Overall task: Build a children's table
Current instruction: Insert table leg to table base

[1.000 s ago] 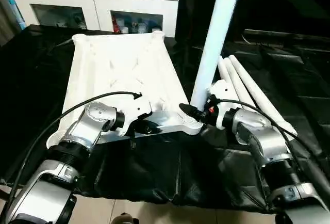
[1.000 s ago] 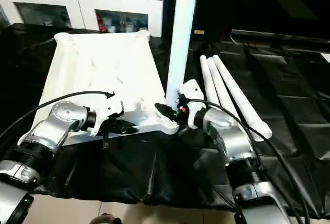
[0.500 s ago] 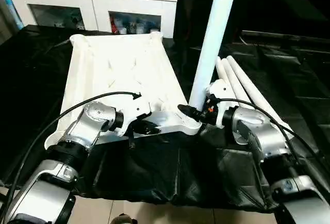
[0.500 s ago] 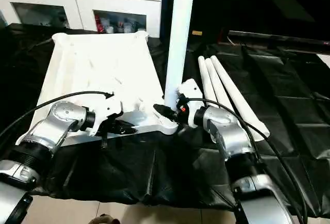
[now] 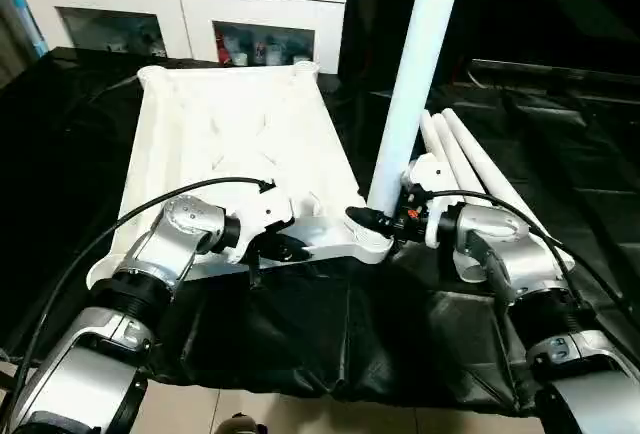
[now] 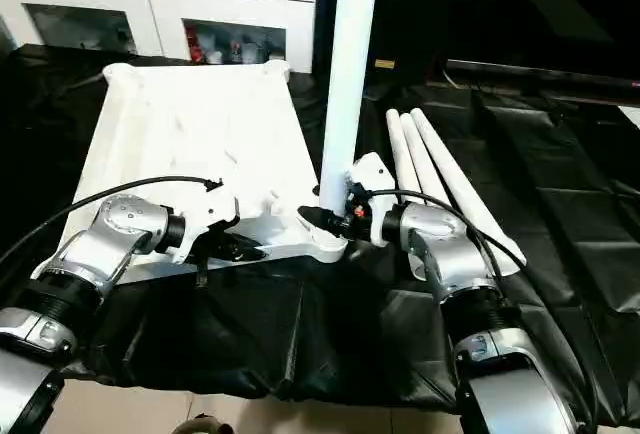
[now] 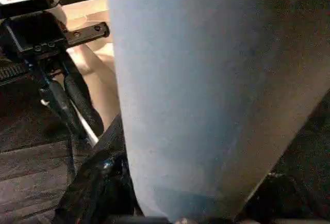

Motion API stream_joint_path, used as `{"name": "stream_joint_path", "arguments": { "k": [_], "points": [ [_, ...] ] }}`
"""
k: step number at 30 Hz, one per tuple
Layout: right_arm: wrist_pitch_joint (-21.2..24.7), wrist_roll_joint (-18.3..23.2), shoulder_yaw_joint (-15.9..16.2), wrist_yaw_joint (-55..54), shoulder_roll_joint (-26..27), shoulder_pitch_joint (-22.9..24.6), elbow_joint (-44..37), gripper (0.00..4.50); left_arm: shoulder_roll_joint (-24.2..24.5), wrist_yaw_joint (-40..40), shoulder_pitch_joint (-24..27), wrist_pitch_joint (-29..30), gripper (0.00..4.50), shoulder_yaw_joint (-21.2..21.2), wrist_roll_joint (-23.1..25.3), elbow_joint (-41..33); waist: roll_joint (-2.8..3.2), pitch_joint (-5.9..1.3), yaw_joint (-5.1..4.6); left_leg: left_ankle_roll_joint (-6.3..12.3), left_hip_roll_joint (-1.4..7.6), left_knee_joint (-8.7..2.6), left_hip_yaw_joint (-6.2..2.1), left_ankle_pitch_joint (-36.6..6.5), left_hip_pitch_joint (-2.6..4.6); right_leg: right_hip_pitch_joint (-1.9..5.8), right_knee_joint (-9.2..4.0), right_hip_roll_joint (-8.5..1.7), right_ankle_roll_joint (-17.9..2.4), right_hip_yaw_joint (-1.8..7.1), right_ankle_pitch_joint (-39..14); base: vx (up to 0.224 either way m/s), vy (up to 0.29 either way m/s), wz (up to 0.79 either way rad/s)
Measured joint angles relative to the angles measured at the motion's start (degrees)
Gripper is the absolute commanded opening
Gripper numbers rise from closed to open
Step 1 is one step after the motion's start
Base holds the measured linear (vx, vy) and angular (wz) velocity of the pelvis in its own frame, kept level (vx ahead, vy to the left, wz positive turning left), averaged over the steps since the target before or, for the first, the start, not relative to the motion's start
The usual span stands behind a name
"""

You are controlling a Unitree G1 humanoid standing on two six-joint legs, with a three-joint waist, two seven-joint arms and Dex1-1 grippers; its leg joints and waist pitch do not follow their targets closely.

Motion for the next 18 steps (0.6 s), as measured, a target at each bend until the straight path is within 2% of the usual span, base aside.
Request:
{"name": "stream_joint_path", "arguments": {
  "k": [5, 8, 13, 18],
  "points": [
    [-0.42, -0.01, -0.27, -0.67, 0.57, -0.83, 1.79, 1.89, -0.53, 0.48, -0.4, 0.12, 0.0, 0.22, 0.04, 0.96, -0.01, 0.0, -0.05, -0.01, 0.0, -0.02, 0.0, 0.0, 0.09, 0.04, 0.02, 0.0, 0.01, -0.01, 0.0, 0.0, 0.0, 0.0],
    [-0.44, -0.01, -2.02, -6.09, 2.61, -1.7, 4.2, 1.89, -1.65, 3.06, -0.82, 1.63, 0.0, 1.05, 0.04, 1.94, -0.04, -0.01, -0.33, -0.01, 0.0, -0.05, -0.02, 0.0, 0.14, 0.01, 0.0, 0.0, 0.12, -0.03, -0.07, 0.0, 0.0, 0.0],
    [-0.35, 0.03, -7.11, -22.32, 7.46, -5.3, 11.08, 1.89, -6.43, 11.84, -3.45, 7.15, 0.0, 2.2, 0.43, 4.73, 0.1, 0.13, -1.33, -0.01, -0.01, -0.05, -0.07, 0.0, 0.15, -0.05, -0.29, -0.03, 0.1, -0.09, -0.05, 0.0, 0.0, 0.0],
    [-0.38, -0.36, -9.83, -34.8, 10.44, -8.91, 16.01, 1.89, -11.17, 20.15, -5.07, 9.65, 0.0, 2.4, 1.65, 6.26, 0.49, 0.21, -1.32, 0.0, -0.08, -0.12, -0.1, 0.0, 0.14, 0.01, -0.7, -0.06, 0.03, -0.11, -0.01, 0.0, 0.0, 0.0]
  ]
}}
